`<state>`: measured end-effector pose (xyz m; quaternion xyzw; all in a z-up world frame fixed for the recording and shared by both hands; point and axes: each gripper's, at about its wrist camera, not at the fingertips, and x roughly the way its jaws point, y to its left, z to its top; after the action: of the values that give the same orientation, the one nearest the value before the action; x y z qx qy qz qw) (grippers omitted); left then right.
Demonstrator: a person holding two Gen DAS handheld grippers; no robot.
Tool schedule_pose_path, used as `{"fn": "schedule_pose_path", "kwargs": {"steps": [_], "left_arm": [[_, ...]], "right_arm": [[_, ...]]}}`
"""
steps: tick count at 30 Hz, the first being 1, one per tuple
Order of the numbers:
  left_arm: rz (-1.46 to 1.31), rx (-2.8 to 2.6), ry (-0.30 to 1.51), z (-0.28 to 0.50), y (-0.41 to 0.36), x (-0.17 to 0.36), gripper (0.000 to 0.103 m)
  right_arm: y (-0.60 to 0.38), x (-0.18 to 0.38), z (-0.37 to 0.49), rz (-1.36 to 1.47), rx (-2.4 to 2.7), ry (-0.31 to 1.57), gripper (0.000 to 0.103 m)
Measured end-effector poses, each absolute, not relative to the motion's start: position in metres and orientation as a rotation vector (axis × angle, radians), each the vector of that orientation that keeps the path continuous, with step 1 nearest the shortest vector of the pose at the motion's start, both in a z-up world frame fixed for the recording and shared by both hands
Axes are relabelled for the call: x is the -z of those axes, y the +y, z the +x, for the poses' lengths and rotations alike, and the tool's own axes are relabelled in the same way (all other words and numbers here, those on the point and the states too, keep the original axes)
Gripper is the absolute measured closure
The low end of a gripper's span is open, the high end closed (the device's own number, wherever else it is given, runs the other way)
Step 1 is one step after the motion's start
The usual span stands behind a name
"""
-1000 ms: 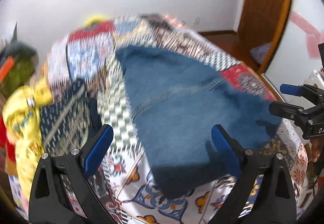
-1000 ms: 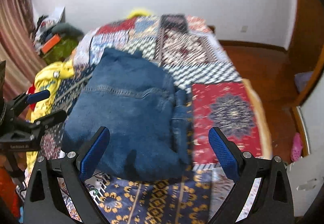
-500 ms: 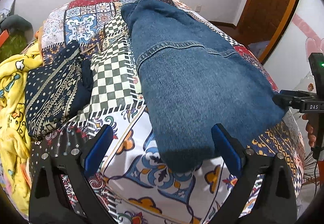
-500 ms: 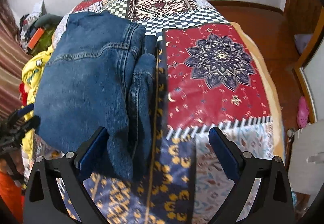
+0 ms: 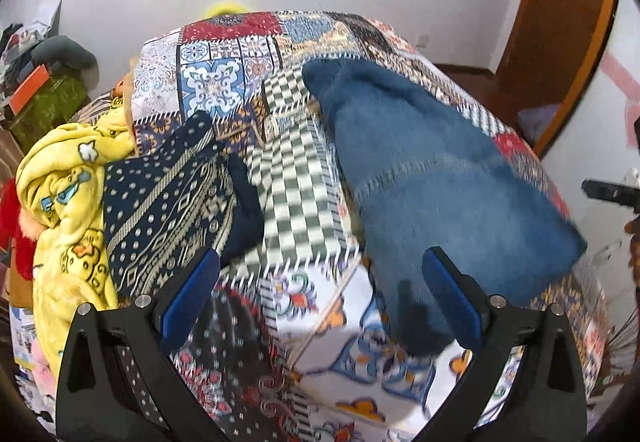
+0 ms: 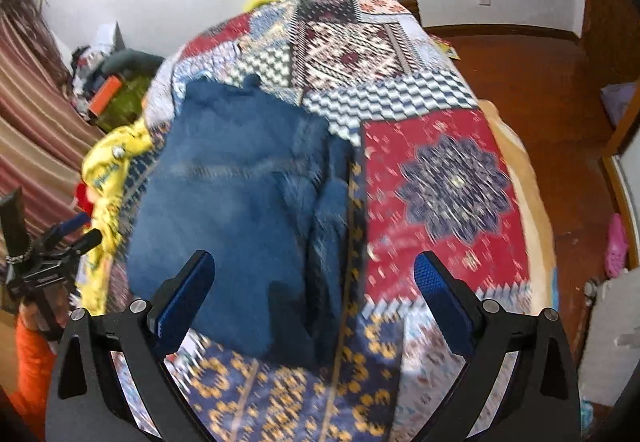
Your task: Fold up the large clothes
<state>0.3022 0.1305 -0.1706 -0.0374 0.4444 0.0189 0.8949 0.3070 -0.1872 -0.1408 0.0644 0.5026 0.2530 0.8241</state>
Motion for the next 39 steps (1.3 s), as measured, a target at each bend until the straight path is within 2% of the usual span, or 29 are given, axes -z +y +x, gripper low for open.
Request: {"fn": "schedule_pose_path", "kwargs": {"steps": [5, 14, 22, 24, 26, 29, 34, 39], "left_arm": [[-0.253, 0.066, 0.972, 0.336, 0.139, 0.181, 0.001], [-0.592, 0.28, 1.16, 0.378, 0.133, 0.253, 0.001], [-0.751, 0.387, 1.22, 0.403, 0.126, 0.284, 0.002], [-0.776, 0.41, 1.241, 0.408, 0.12, 0.292, 0.006], [-0.767, 0.405, 1.235, 0.411, 0.117, 0.292, 0.008], [-0.758, 0.4, 1.23, 0.41, 0.116, 0.29, 0.014], [-0.674, 0.379, 1.201, 0.402, 0.112, 0.267, 0.033], [-0.612, 0.377, 1.139, 0.393, 0.122, 0.222, 0.041]], "right_arm": [[-0.168, 0.166, 0.339, 0.189, -0.597, 1.137, 0.004], [-0.152, 0.239, 0.375, 0.34, -0.679, 1.364, 0.004], [-0.142, 0.245, 0.38, 0.381, -0.794, 1.378, 0.005], [-0.144, 0.244, 0.381, 0.386, -0.809, 1.38, 0.007], [-0.148, 0.244, 0.382, 0.4, -0.814, 1.388, 0.012], [-0.149, 0.247, 0.381, 0.432, -0.805, 1.415, 0.029], [-0.145, 0.24, 0.376, 0.463, -0.787, 1.438, 0.047], [-0.125, 0.215, 0.368, 0.429, -0.804, 1.407, 0.052]]}}
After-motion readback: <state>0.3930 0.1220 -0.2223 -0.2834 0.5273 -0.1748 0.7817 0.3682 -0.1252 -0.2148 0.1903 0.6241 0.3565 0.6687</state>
